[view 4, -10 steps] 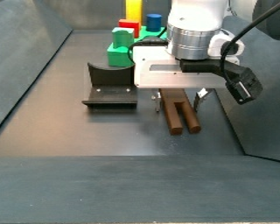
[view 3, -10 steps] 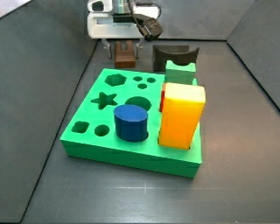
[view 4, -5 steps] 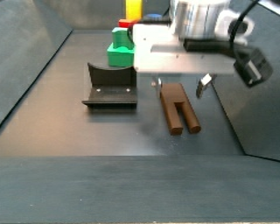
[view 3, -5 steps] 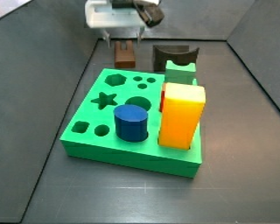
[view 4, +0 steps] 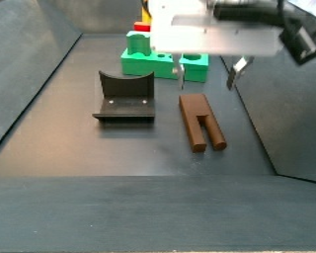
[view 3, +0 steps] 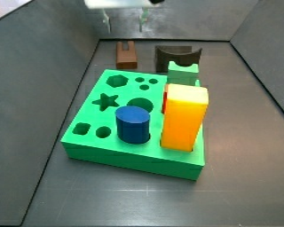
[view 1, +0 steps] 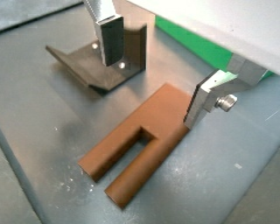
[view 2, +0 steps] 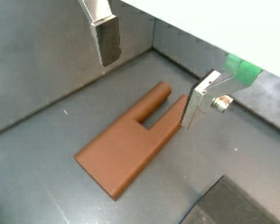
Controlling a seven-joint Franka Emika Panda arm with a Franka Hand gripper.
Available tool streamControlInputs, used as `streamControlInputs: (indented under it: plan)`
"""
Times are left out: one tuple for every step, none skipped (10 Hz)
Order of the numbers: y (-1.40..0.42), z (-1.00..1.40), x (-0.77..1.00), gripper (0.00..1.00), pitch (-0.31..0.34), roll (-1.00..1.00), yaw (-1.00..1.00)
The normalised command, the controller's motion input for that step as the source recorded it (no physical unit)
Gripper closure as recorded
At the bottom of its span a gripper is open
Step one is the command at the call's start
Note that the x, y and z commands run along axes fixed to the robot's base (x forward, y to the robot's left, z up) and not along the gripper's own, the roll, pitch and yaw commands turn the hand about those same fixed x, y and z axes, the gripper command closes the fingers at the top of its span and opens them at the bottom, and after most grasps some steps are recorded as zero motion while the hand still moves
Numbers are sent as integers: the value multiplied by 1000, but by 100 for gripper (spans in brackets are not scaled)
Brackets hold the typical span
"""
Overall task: Pick up the square-circle object. Move up. Rotate the square-circle object. Place the square-circle object on the fixture. Regrasp the square-circle object. Move to above the board. Insert the square-circle object.
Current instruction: Rotate the square-circle object.
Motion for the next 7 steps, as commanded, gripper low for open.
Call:
streamControlInputs:
  plan:
    - [0, 0, 0, 0, 0, 0, 1000]
    - [-11, -264, 2, 0, 1, 1, 1000]
    - [-6, -313, 20, 0, 0, 1, 1000]
    - [0, -205, 51, 0, -1, 1, 1000]
    - [-3, -103, 39, 0, -1, 1, 1000]
    - [-3, -54, 24, 0, -1, 0, 1000]
    - [-3, -53, 24, 0, -1, 0, 1000]
